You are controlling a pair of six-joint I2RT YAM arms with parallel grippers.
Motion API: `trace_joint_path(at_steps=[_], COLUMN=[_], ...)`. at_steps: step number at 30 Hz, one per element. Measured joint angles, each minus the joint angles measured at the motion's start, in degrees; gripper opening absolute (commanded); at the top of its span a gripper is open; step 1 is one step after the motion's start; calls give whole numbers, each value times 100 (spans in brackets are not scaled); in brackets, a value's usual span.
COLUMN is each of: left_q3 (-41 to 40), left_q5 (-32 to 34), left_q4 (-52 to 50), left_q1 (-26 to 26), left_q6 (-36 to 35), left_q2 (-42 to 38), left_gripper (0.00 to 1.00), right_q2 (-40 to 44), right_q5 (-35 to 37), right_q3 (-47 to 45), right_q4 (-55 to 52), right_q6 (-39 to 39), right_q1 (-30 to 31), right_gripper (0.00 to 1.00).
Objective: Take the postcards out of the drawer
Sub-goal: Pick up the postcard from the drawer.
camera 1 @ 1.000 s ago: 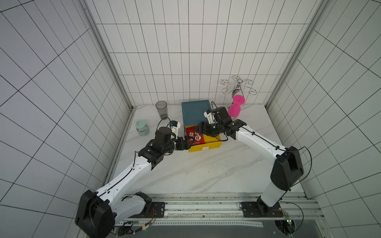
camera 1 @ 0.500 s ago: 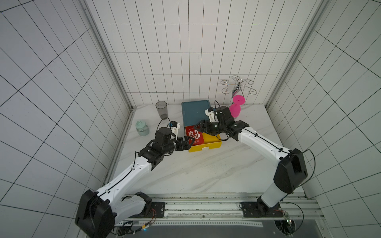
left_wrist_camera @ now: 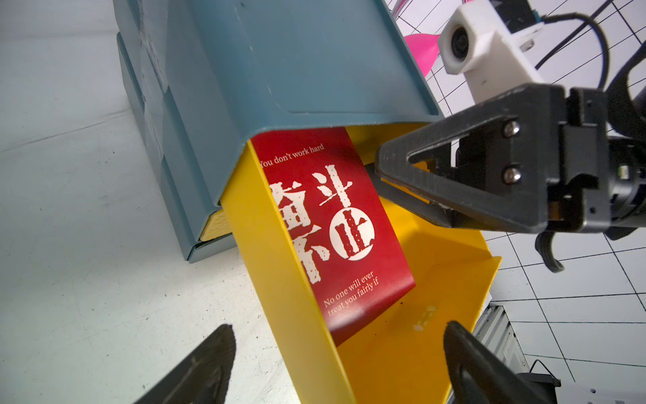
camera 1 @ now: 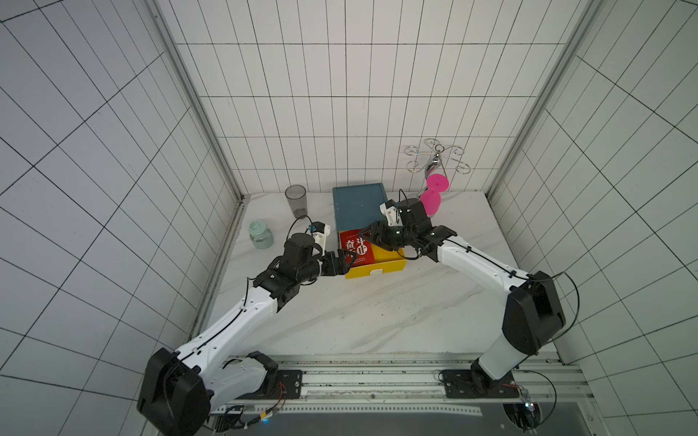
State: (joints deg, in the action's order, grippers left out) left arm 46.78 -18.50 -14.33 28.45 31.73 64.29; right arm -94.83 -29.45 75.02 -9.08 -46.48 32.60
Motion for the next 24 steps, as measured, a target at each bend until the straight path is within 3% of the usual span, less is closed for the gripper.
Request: trace_joint_path(at_steps=[18, 24], left_q3=[0, 0], left_q5=[39, 107], left_q4=[-4, -20], left_q1=[0, 0], left_q6=[2, 2], left_q2=[-76, -125], left_gripper=[92, 92], right_q2=[0, 2], right_q5=[-33, -35], right_q3=[-138, -192], right_q4=[271, 297], right_q6=[-227, -247], right_q1=[-37, -37], right_gripper=[18, 2])
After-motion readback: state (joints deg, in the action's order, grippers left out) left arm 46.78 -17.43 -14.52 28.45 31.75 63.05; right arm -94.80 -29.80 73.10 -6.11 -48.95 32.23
